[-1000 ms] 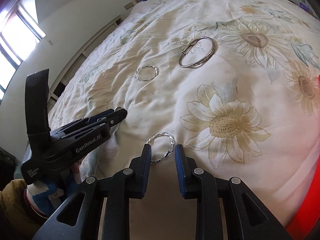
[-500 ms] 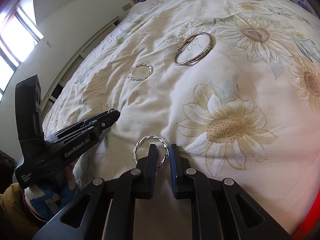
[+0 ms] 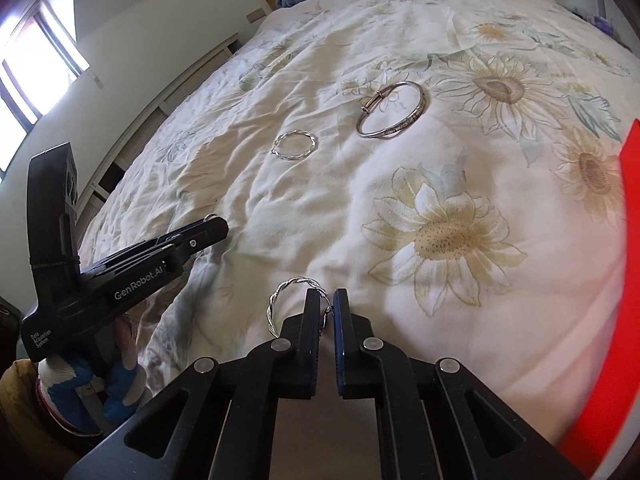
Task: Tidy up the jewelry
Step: 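Grasp the plain silver ring with the left tool while the right tool grasps the twisted ring, then carry both rings over the red box and open both tools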
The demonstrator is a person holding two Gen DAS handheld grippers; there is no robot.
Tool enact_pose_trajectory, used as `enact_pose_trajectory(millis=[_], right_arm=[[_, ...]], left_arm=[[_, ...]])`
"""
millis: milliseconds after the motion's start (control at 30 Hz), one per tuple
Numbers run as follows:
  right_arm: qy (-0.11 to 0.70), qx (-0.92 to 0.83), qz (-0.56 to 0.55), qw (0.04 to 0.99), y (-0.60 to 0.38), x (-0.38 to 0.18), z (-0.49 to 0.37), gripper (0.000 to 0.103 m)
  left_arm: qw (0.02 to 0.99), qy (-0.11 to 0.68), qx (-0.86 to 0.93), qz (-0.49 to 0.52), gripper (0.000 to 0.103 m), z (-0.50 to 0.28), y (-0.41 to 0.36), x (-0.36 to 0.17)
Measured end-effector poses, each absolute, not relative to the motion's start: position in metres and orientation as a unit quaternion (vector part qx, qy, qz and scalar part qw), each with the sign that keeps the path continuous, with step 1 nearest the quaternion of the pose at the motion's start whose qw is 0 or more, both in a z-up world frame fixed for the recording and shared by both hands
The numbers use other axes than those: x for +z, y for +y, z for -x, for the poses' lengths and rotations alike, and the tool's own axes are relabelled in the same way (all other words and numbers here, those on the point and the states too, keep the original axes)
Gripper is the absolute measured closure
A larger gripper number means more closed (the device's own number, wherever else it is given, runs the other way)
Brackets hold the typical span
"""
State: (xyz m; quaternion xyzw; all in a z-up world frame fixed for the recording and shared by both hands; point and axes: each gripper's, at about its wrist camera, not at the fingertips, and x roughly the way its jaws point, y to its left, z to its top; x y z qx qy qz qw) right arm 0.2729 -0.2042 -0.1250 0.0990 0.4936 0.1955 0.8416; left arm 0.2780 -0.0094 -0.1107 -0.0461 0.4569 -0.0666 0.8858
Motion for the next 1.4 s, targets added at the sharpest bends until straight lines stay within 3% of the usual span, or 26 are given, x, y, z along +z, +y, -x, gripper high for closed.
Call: enact_pose_trajectory(millis=[667,1033,1400], right_arm=[[0.445,0.161,-0.09,0.876,-0.228,-0.045,-0.199,0.098],[0.406,0.069,-0.123,0.903,-0.35,-0.012,-0.154,0.098],[0.423,0.008,-0.169,0.89,-0.447,-0.065,-0.147,0.098]], left_arm=[[0.894,0.435,-0.095,0.058,0.085,-0.199,-0.027,-0.04],[0.875,0.441,-0.195,0.032,0.085,-0.184,-0.146,-0.019],[0.835,0.478,-0.271,-0.039,0.085,-0.184,-0.283,-0.059]])
